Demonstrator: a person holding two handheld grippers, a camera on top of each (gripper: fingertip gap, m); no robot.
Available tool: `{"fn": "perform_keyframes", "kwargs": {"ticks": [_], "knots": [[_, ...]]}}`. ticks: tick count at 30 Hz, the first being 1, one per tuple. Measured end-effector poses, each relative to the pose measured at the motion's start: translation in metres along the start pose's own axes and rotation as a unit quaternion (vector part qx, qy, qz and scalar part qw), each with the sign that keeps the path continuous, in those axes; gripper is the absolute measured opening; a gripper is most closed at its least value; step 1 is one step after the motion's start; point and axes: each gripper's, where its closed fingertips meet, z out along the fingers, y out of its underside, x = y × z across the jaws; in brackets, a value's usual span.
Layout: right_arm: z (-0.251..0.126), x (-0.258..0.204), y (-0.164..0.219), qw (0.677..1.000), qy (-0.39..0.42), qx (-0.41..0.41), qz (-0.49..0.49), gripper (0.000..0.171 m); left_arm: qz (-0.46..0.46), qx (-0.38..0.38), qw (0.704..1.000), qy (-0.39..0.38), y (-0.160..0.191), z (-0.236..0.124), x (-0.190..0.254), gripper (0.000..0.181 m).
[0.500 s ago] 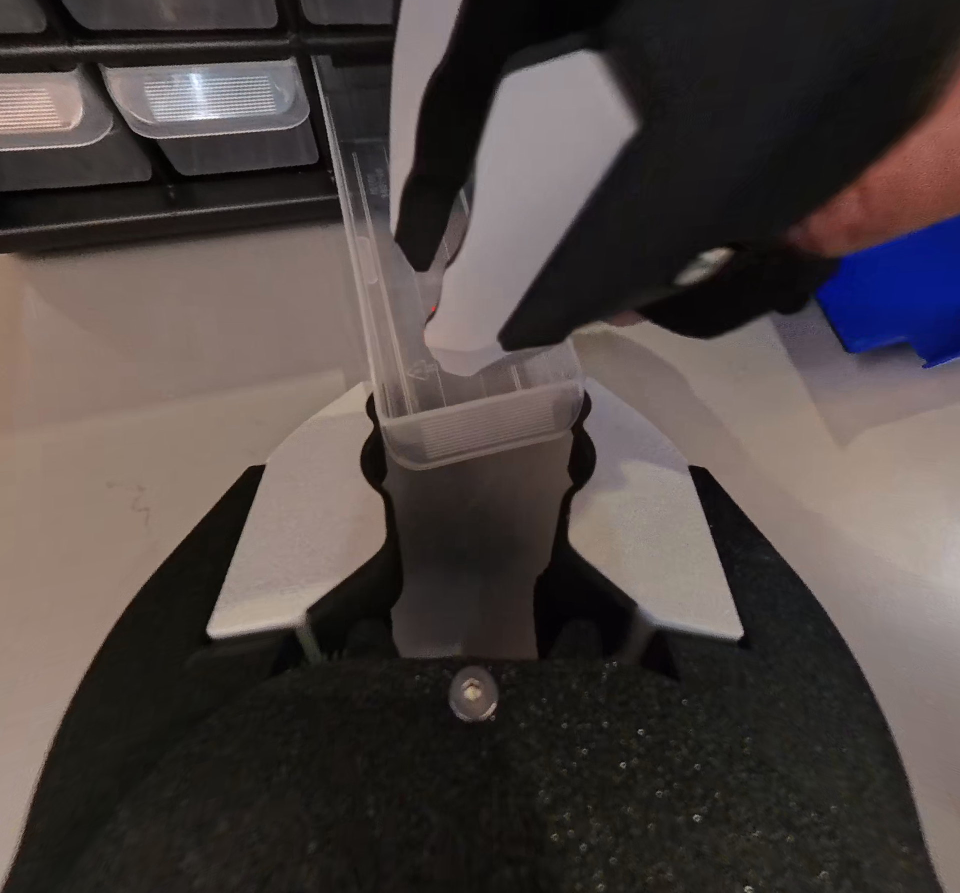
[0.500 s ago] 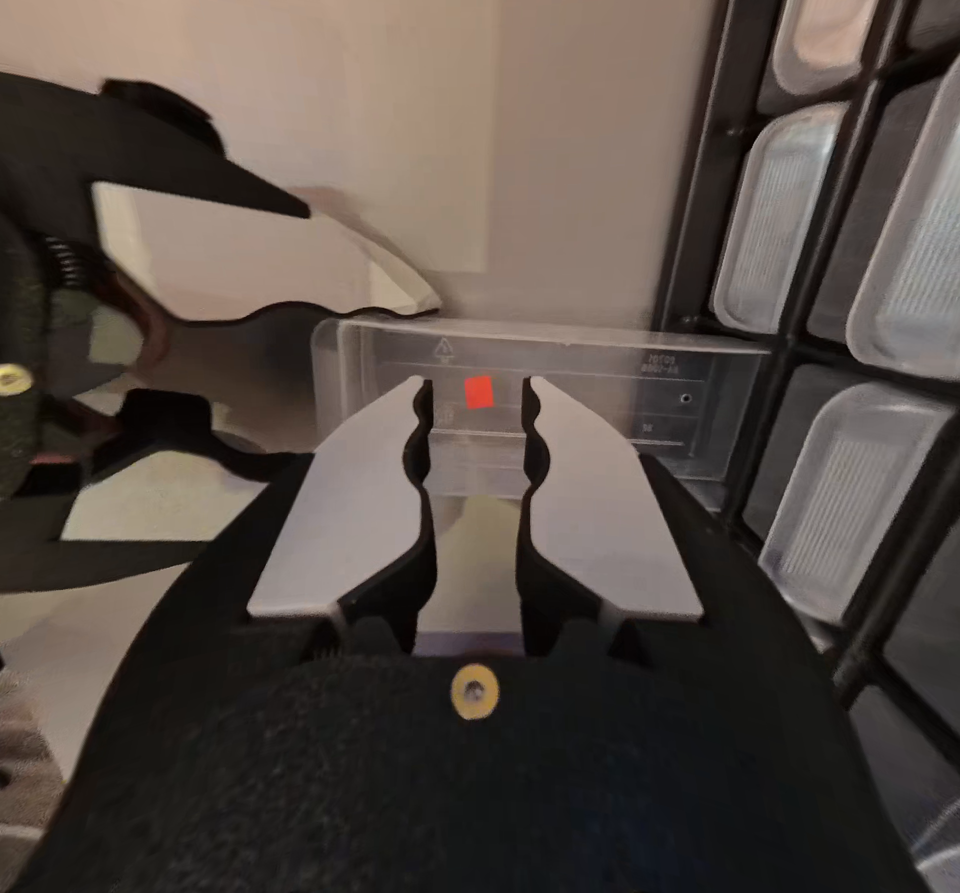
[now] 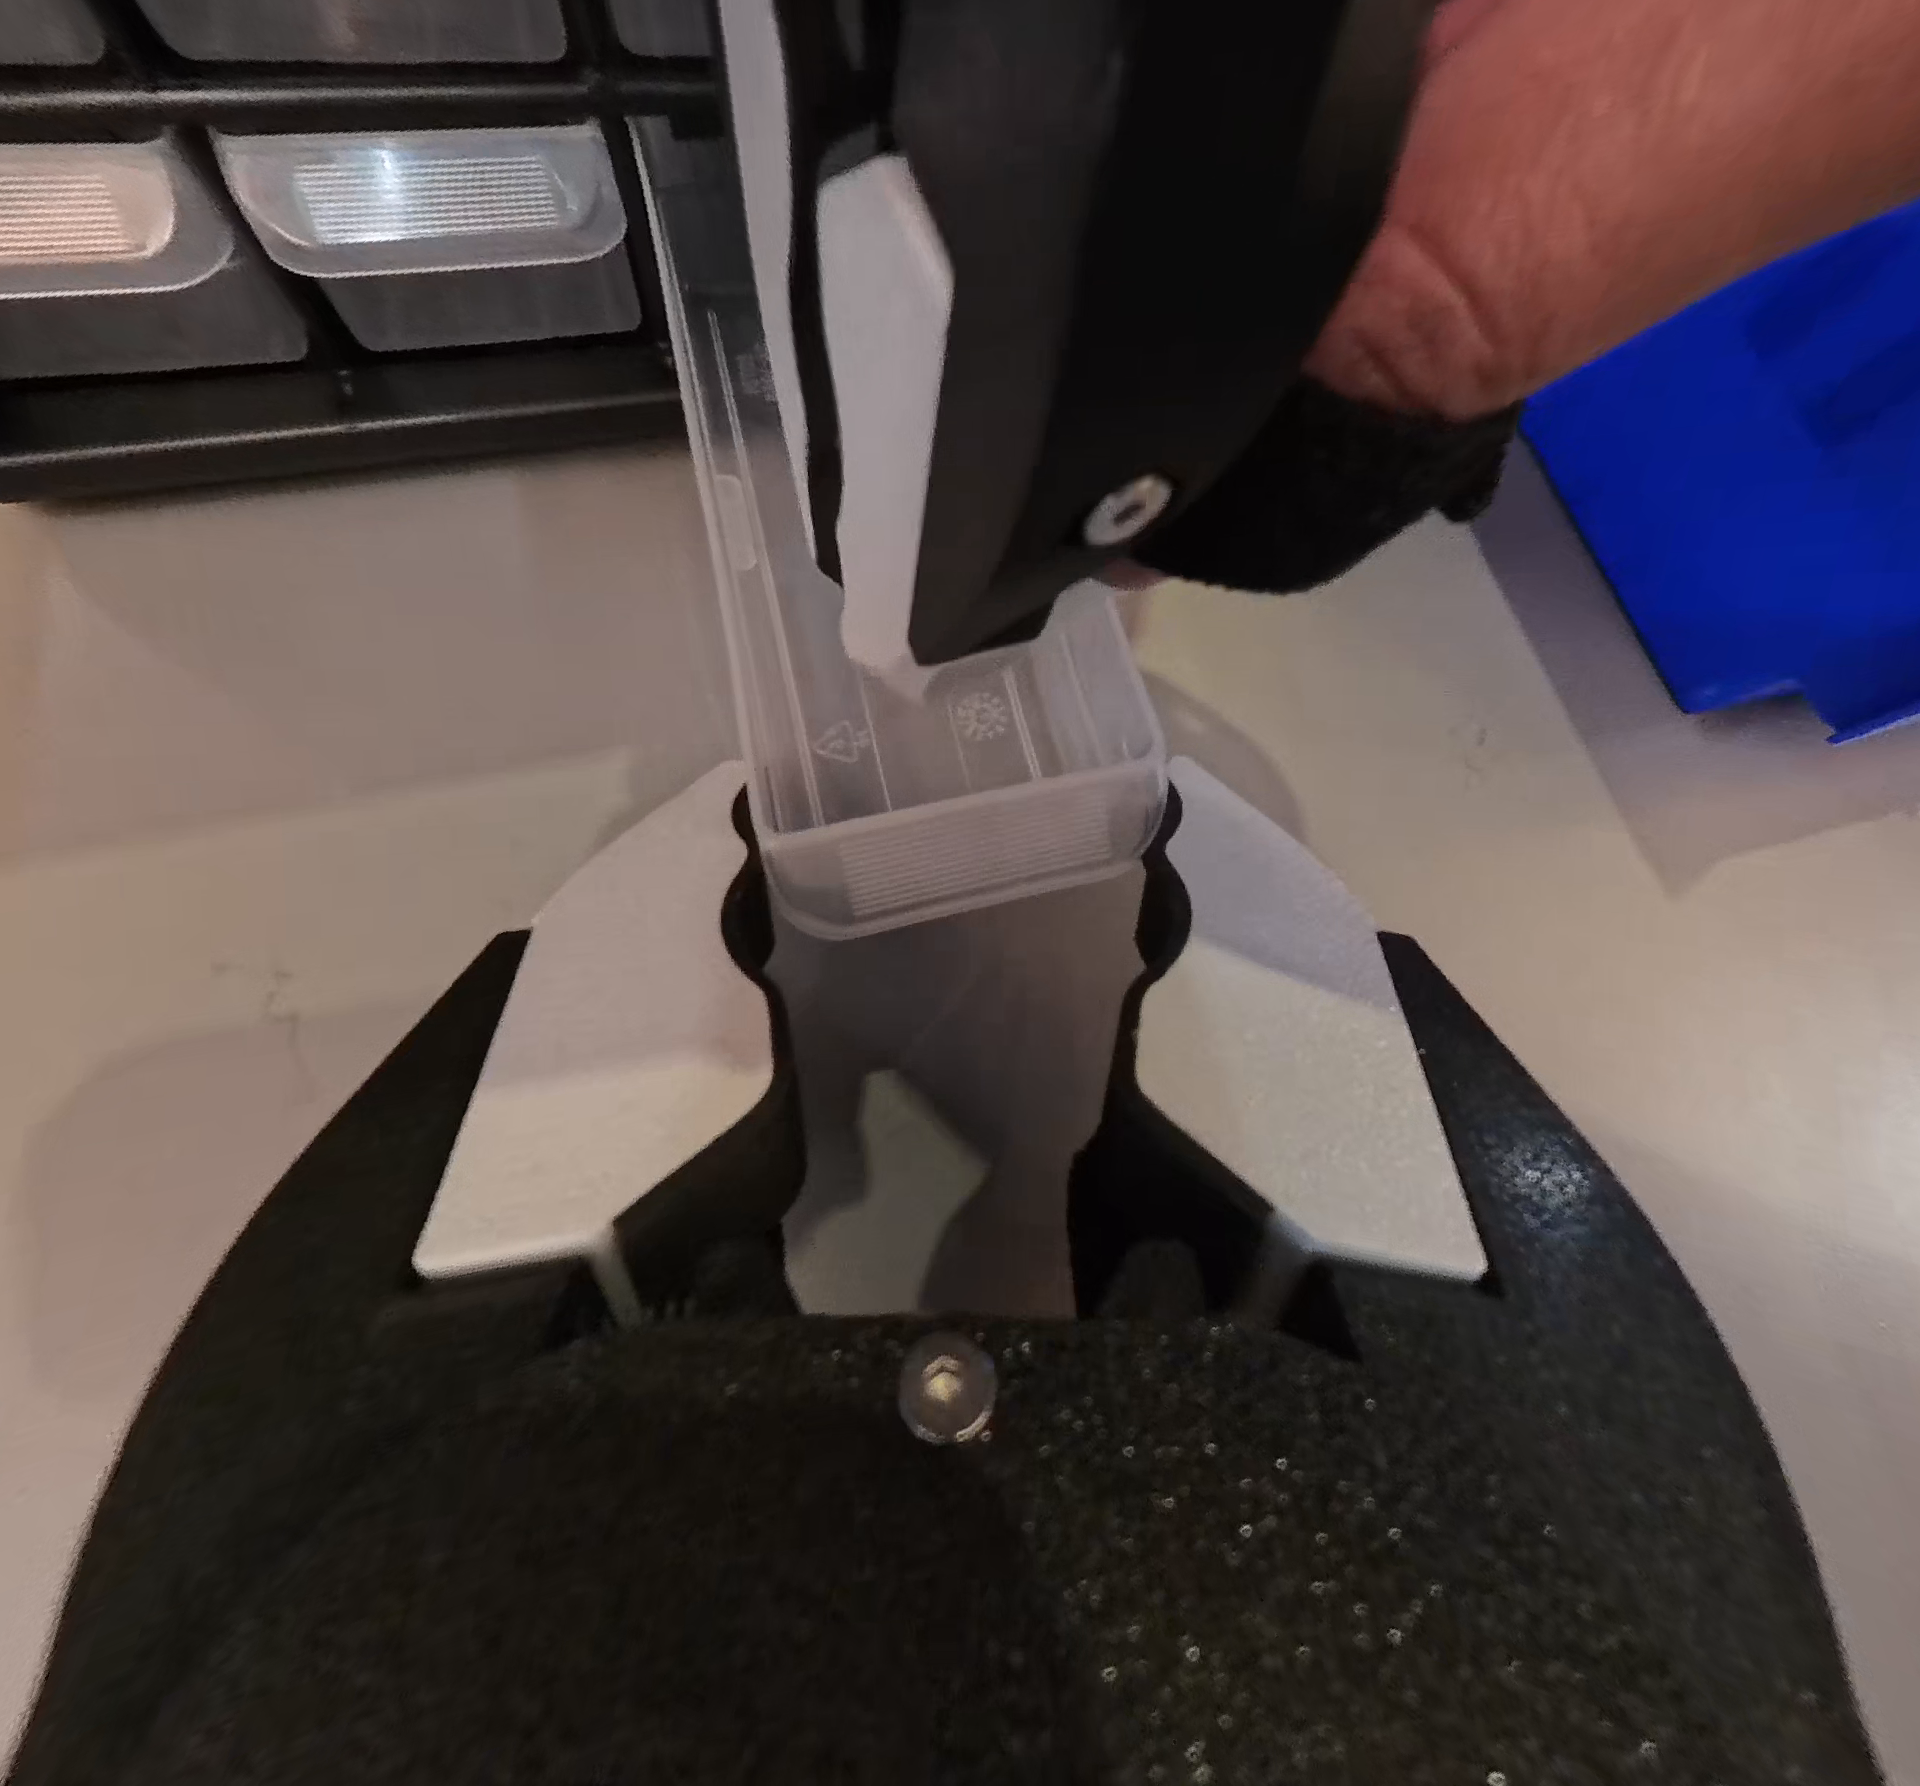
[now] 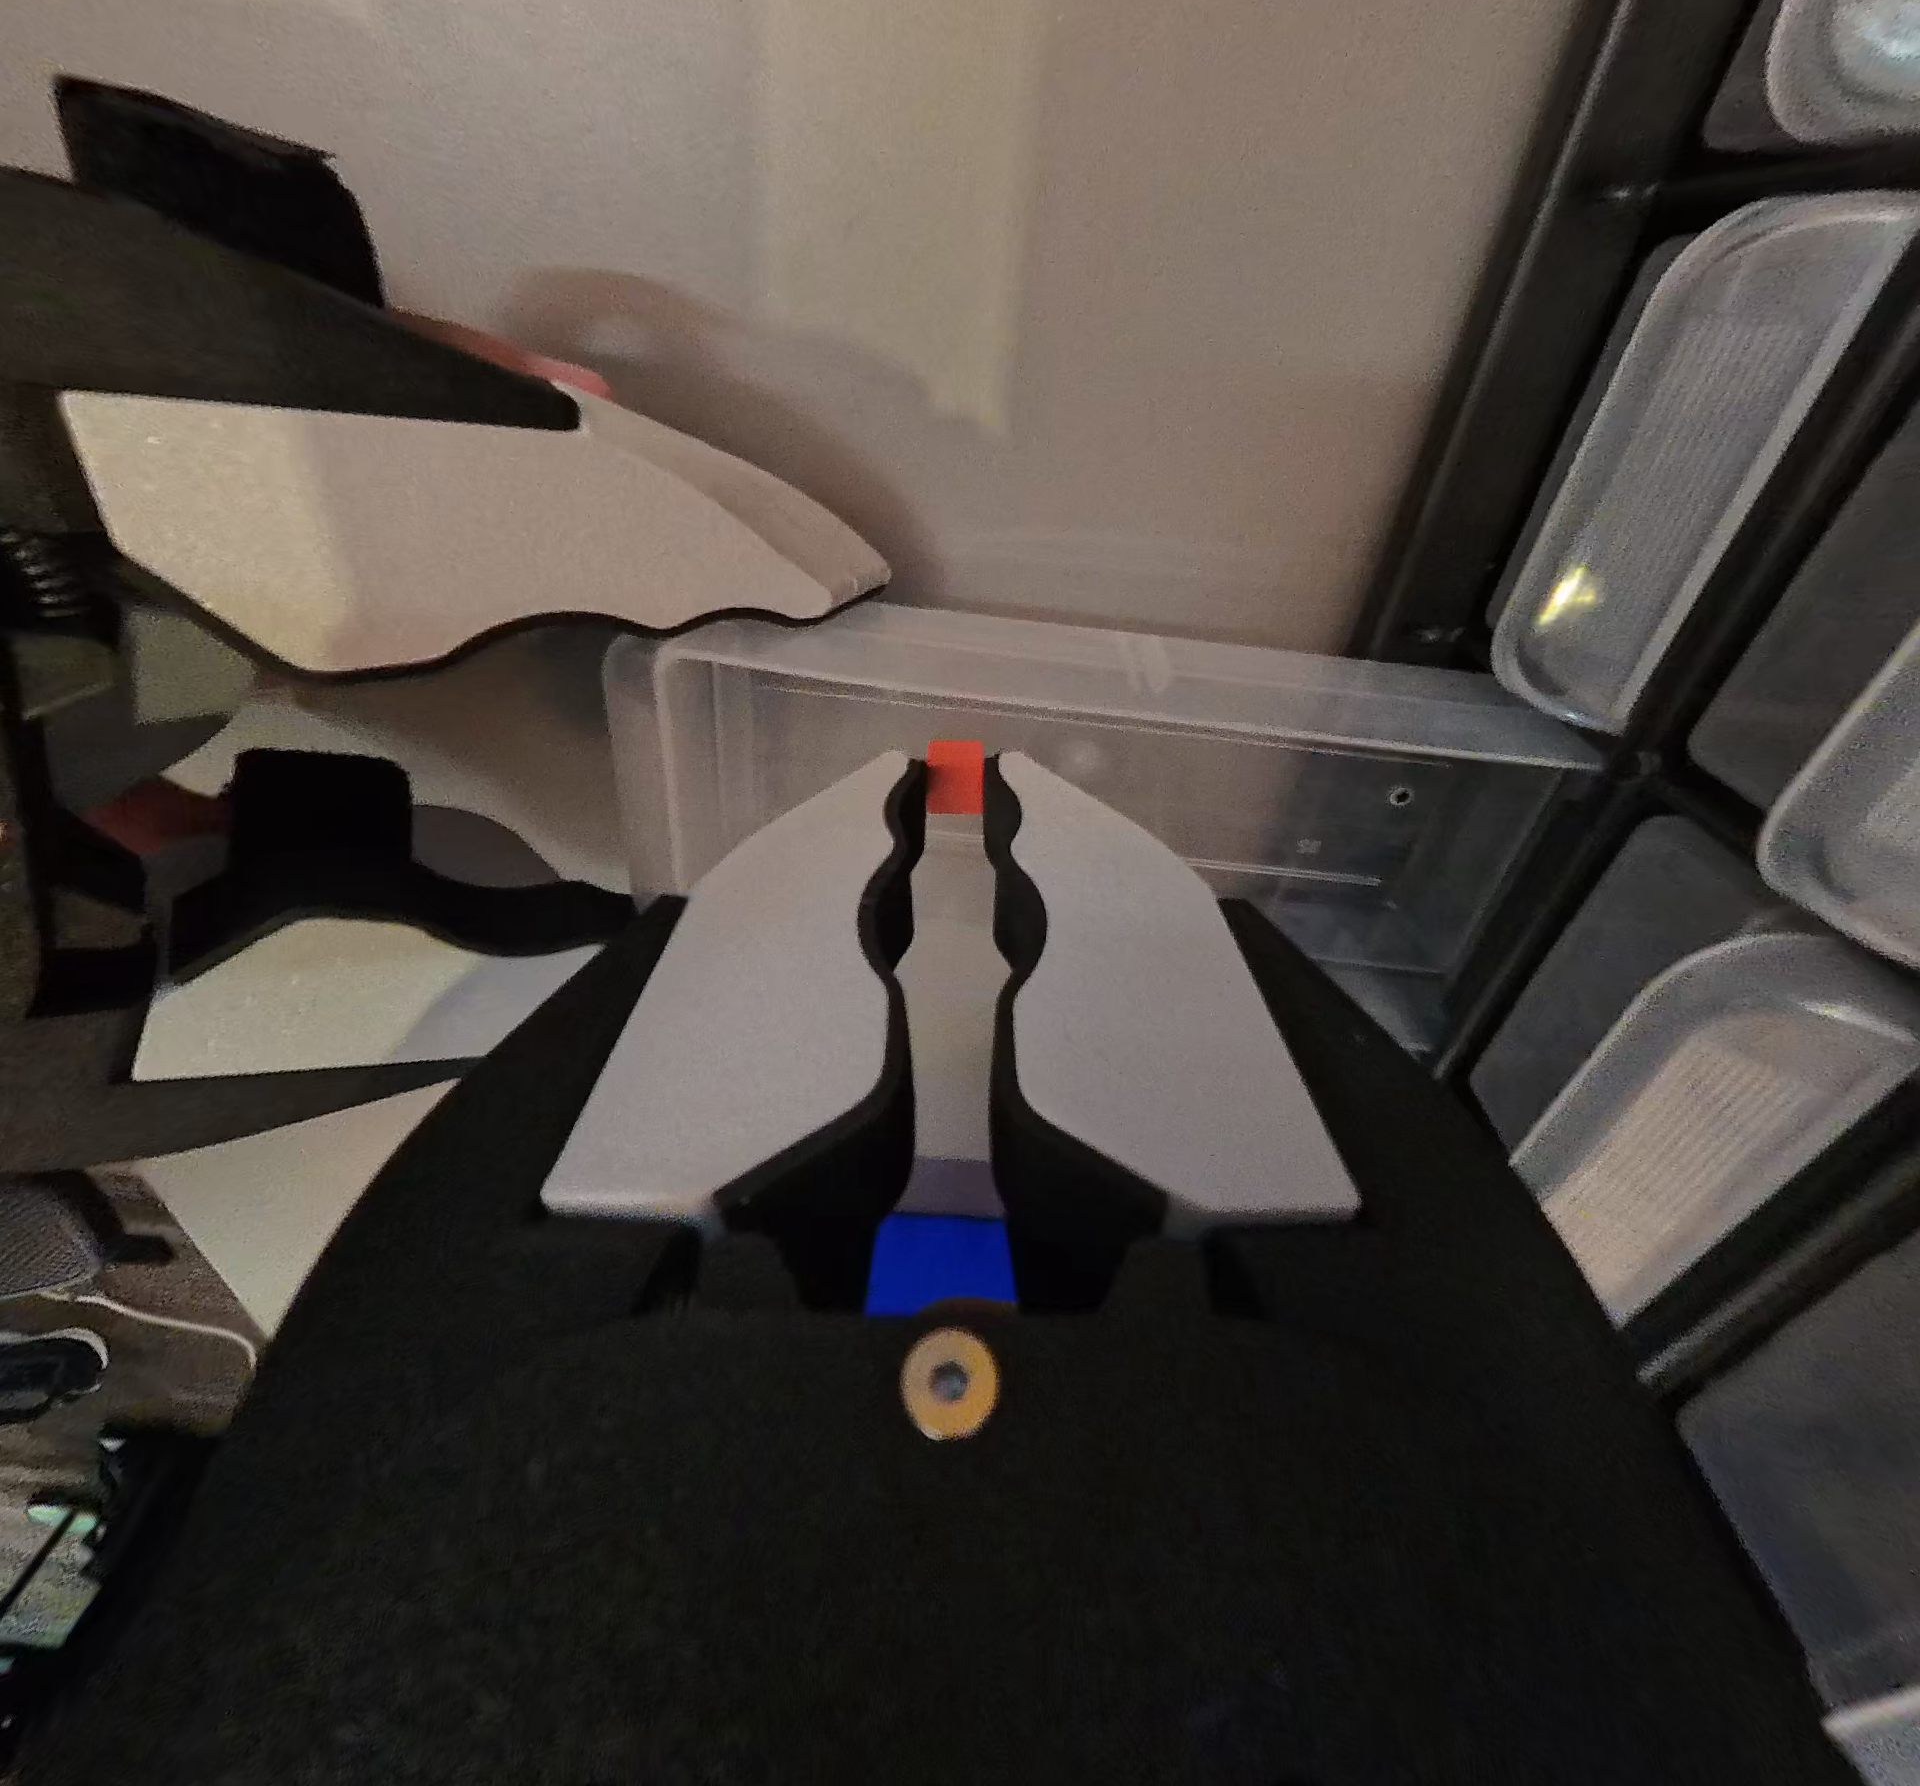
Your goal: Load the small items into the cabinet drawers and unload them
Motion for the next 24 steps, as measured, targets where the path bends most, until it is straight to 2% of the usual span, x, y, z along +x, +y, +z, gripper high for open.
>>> {"fn": "perform_keyframes", "kwargs": {"ticks": [7, 10, 14, 17, 19, 22, 24], "knots": [[-0.020, 0.002, 0.000, 0.999, 0.004, 0.039, 0.005, 0.010, 0.002, -0.001, 1.000, -0.001, 0.000, 0.000, 0.000, 0.068], [-0.044, -0.004, -0.002, 0.994, 0.002, 0.109, 0.002, 0.010, 0.000, -0.001, 1.000, 0.001, 0.000, 0.000, 0.000, 0.068], [-0.086, -0.018, 0.011, 0.974, 0.038, 0.223, -0.006, 0.010, -0.001, 0.000, 1.000, 0.003, 0.000, 0.000, 0.000, 0.068], [-0.117, -0.023, 0.042, 0.955, 0.080, 0.286, 0.015, 0.010, 0.002, 0.003, 1.000, 0.003, -0.002, 0.001, -0.001, 0.068], [-0.134, -0.018, 0.076, 0.945, 0.106, 0.303, 0.058, 0.010, -0.001, 0.005, 1.000, 0.005, -0.005, 0.003, -0.003, 0.068], [-0.152, 0.001, 0.137, 0.932, 0.135, 0.300, 0.150, 0.010, -0.004, 0.005, 1.000, 0.009, -0.006, 0.004, -0.004, 0.068], [-0.141, 0.012, 0.180, 0.933, 0.128, 0.263, 0.212, 0.009, 0.001, 0.005, 1.000, 0.007, -0.007, 0.005, -0.004, 0.068]]}}
